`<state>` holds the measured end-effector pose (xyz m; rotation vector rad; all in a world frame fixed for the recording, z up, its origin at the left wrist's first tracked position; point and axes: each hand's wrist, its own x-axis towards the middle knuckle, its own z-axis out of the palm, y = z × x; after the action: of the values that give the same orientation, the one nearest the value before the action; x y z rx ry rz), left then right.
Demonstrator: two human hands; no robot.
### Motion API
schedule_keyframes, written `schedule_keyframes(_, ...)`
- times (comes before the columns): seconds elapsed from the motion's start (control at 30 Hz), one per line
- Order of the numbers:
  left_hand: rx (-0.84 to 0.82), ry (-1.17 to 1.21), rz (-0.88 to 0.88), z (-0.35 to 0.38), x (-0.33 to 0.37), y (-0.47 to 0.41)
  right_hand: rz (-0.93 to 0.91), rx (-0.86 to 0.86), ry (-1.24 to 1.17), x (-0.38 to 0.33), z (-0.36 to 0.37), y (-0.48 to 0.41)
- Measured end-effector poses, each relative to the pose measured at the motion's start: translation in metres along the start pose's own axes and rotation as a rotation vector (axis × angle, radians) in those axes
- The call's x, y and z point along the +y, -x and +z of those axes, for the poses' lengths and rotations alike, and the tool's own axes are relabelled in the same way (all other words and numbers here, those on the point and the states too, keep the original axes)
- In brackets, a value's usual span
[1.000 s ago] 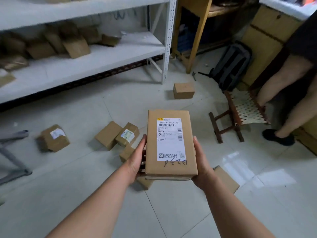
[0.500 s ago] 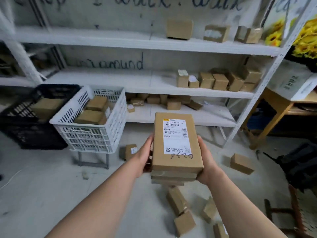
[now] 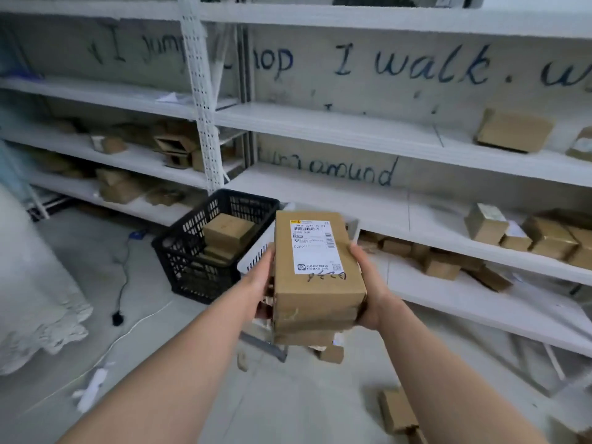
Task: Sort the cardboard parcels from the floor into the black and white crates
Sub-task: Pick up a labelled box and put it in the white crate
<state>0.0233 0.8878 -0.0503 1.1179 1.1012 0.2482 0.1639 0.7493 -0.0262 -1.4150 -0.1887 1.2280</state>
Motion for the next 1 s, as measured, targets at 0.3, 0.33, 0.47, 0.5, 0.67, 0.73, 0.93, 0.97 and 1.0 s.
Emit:
schedule_keyframes(0.3, 0.065, 0.030, 0.054, -0.127, 0.081, -0.086, 0.042, -0.061, 0.029, -0.044, 0.130, -0.125)
schedule_keyframes(0.33, 0.073, 0.034, 0.042, -0.138, 0.085, -0.101, 0.050, -0.066, 0.040, -0.048, 0.140, -0.140)
schedule_keyframes(0.47, 0.104, 0.062, 0.011, -0.164, 0.104, -0.144, 0.093, -0.104, 0.066, -0.062, 0.167, -0.195)
schedule_keyframes(0.5, 0.109, 0.074, 0.011, -0.171, 0.109, -0.158, 0.101, -0.107, 0.071, -0.066, 0.174, -0.212)
schedule_keyframes(0.67, 0.218, 0.112, -0.077, -0.208, 0.134, -0.223, 0.178, -0.089, 0.173, -0.081, 0.214, -0.293)
schedule_keyframes(0.73, 0.244, 0.134, -0.116, -0.225, 0.139, -0.253, 0.219, -0.076, 0.205, -0.085, 0.228, -0.317)
schedule_keyframes(0.93, 0.265, 0.128, -0.197, -0.259, 0.149, -0.306, 0.373, -0.038, 0.227, -0.080, 0.260, -0.392)
schedule_keyframes(0.97, 0.250, 0.132, -0.211, -0.267, 0.149, -0.316, 0.394, -0.034, 0.225, -0.077, 0.265, -0.405)
schedule_keyframes(1.0, 0.239, 0.126, -0.224, -0.273, 0.150, -0.326, 0.412, -0.026, 0.227, -0.076, 0.270, -0.415)
